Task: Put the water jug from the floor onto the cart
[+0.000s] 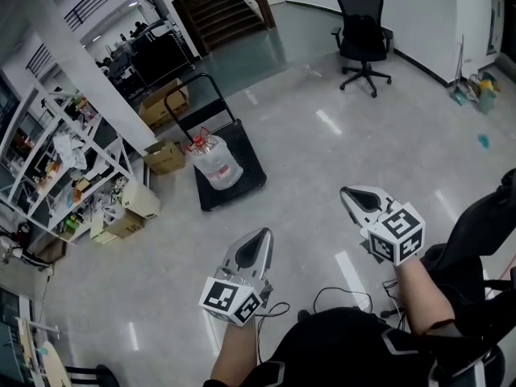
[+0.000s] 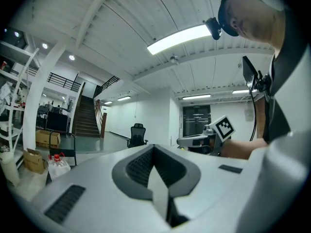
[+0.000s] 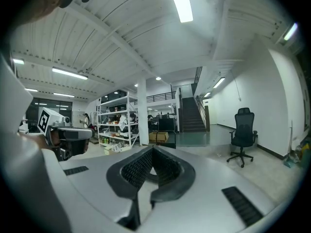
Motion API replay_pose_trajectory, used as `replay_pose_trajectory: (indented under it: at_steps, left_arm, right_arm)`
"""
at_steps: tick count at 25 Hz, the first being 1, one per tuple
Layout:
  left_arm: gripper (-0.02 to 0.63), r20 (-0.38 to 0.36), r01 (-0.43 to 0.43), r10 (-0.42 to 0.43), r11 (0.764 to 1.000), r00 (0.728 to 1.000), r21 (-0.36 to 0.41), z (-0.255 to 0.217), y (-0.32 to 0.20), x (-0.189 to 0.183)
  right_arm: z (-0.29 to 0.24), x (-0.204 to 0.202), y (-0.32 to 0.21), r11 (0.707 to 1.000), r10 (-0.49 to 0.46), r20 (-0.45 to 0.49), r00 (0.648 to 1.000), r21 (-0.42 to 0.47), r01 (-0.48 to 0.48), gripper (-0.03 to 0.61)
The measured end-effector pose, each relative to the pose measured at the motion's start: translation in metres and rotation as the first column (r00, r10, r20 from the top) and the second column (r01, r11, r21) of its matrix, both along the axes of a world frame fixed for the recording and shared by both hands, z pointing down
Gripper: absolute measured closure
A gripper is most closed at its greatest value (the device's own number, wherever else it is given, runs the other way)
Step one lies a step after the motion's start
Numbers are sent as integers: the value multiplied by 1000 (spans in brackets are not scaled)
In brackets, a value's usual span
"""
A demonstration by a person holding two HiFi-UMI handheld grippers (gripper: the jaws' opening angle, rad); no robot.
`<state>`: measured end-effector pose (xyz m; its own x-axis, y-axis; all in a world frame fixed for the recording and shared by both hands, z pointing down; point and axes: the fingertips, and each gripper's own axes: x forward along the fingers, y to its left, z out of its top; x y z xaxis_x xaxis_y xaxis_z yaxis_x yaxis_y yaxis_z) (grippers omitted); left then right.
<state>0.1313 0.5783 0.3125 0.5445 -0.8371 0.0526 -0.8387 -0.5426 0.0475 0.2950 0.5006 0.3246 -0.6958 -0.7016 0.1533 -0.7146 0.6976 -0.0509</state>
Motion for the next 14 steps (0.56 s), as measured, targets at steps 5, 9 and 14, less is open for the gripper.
replay_pose_trajectory:
  at_steps: [5,9,14]
  left_arm:
    - [621,-2,3,-3,1000,1000,1,-2,-2,1]
    - [621,-3,6,-6,1000,1000,2,-3,-4,-3]
    - [621,-6,14,-14,1000,1000,4,-6,-1,-10]
  right_arm:
    - [-3,4,-2,1000,5,0,1000,4,-5,577]
    - [-4,0,-4,1000,3,-3,1000,7,-3,577]
    - [-5,-5,0,1000,1,-5,1000,4,-1,577]
